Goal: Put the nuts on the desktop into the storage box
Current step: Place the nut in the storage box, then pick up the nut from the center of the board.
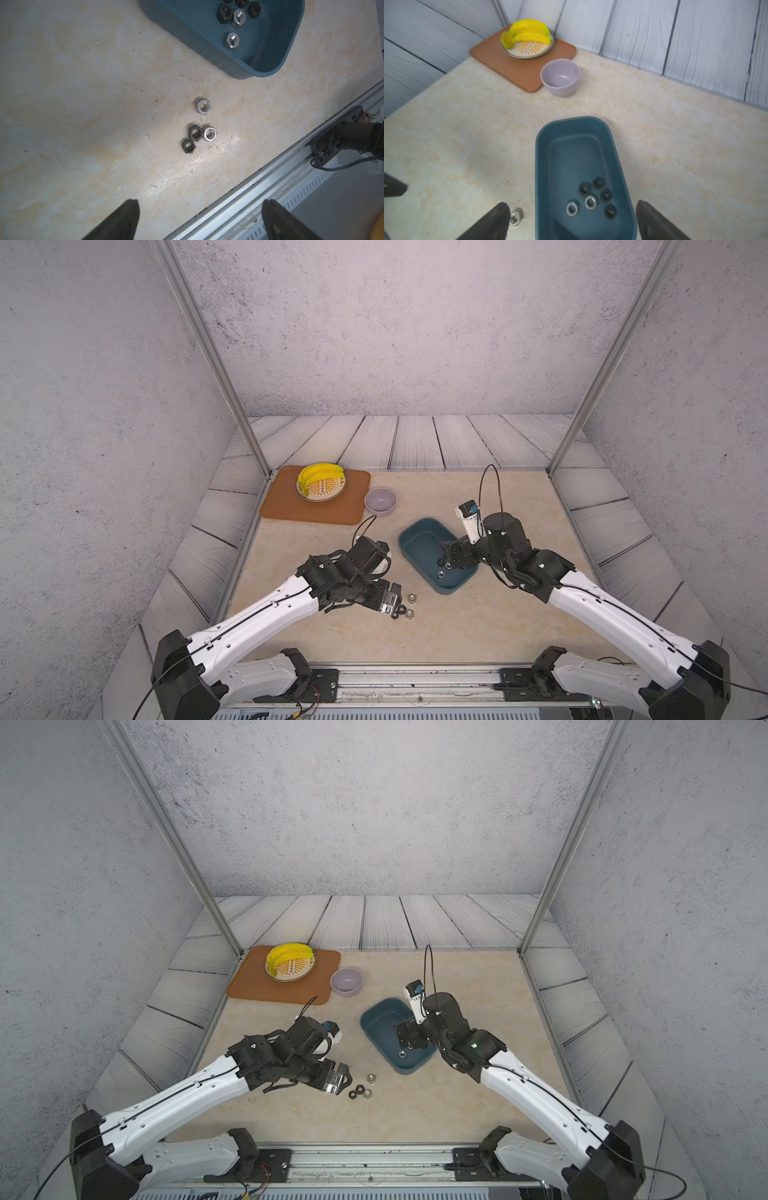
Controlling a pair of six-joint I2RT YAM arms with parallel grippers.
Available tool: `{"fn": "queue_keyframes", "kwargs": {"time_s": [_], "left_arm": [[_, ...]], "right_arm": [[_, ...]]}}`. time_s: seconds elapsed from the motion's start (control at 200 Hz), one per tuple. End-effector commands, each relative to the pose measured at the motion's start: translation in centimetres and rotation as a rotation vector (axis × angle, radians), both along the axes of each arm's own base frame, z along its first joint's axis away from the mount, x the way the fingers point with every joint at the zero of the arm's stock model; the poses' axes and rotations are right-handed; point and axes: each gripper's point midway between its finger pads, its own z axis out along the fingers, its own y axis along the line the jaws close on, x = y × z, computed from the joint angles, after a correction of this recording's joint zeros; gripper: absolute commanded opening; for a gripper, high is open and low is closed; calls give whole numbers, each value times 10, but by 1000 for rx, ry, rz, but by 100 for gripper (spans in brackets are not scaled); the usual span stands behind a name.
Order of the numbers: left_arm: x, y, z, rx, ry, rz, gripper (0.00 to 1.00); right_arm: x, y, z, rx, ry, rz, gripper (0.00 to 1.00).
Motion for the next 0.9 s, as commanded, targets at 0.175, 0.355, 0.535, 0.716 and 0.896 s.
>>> {"fn": "queue_keyframes", "kwargs": {"time_s": [0.175, 0.355, 0.535, 0.716, 0.896], "left_arm": [[10, 2, -13, 112, -36, -37, 99], [10, -3, -32, 190, -26, -87, 96], [7, -11, -51, 235, 22, -129, 95], [6, -17, -72, 279, 87, -137, 90], [5, -20, -89, 329, 126, -157, 83]], "right_arm": [[-65, 24, 63, 177, -512, 428, 99], [-117, 29, 48, 127, -631, 698, 99], [-161, 27, 31, 121, -665, 922, 99], [-189, 24, 9, 125, -563, 1072, 99], [-193, 23, 1, 146, -489, 1076, 99]]}}
